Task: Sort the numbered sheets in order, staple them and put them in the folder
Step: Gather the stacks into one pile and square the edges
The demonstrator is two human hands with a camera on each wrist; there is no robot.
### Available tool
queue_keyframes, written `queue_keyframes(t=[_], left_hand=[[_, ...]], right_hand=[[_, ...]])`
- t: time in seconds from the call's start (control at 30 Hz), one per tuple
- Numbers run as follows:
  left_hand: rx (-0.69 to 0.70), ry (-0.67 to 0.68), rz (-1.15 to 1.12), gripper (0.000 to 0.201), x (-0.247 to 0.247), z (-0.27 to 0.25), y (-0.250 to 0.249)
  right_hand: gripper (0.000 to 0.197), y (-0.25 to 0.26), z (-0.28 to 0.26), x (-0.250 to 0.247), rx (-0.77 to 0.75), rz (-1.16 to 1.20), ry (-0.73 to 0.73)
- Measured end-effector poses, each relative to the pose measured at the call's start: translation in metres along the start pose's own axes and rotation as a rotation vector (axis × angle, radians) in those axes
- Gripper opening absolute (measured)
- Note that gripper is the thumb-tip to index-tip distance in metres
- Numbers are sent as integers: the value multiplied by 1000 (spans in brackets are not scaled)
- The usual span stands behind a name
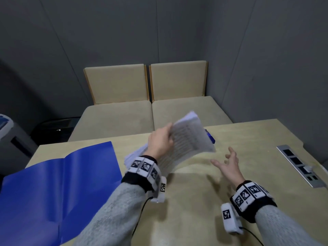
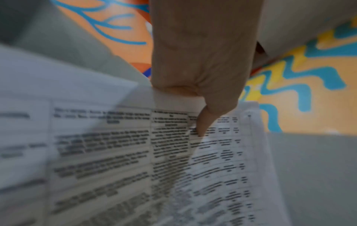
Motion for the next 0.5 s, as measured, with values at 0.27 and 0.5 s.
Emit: queue_keyframes(t=[0.27,0.5], left_hand=[[-278,74,-1108,35,3,-29,57],[-319,-229,-1074,25,19,-62,47]], right_hand=[[58,66,-7,48,43,473,378],[38,96,-24,67,-112,629,323]])
Point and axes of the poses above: each hand's wrist, its own z-axis towards the middle knuckle, its own x-axis out of the palm, y = z × x, the point moved 7 cm from there along z, towards the middle knuckle, and after that the axes turned 14 degrees about z, right-handed, at the moved point
